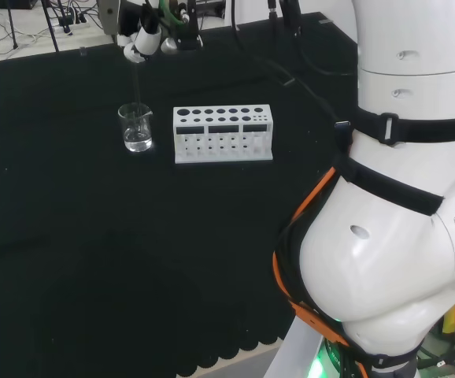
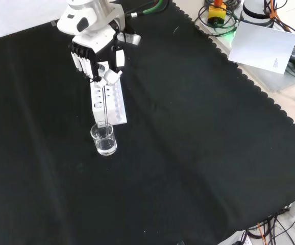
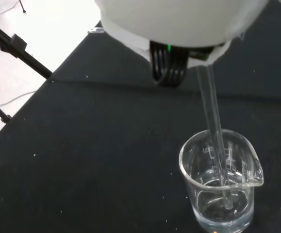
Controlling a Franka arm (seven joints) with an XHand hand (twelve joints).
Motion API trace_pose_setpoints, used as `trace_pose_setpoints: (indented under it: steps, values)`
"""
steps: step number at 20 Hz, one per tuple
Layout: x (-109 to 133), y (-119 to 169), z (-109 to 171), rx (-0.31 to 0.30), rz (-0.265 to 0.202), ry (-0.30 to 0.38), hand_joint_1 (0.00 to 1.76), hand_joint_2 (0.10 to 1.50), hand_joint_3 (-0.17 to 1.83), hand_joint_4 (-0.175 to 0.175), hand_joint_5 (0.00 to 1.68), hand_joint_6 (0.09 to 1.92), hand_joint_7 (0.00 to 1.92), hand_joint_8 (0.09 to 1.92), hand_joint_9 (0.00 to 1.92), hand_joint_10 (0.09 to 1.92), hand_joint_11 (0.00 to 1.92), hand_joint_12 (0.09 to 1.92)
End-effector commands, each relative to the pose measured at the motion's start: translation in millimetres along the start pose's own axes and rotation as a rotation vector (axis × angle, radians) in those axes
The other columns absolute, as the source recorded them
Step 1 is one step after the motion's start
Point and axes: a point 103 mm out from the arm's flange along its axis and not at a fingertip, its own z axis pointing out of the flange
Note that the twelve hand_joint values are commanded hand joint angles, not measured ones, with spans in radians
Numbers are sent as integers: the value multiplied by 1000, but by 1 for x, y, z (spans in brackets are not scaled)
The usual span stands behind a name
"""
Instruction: Put the glass rod back on the white test tube rack.
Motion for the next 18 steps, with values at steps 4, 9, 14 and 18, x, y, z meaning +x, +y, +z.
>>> trace_pose_setpoints:
  steps: [4,9,14,18]
  values:
    - [6,-13,-20,-31,12,23,1337,557,798,-175,1314,395,1406,756,1727,610,1396,1055]
    - [10,-22,-37,-45,17,34,1336,559,796,-175,1313,395,1405,756,1726,610,1395,1055]
    - [11,-28,-50,-50,9,40,1336,559,796,-175,1313,395,1405,756,1726,610,1394,1055]
    - [5,-34,-59,-53,9,53,1337,559,795,-175,1313,395,1405,757,1726,611,1394,1055]
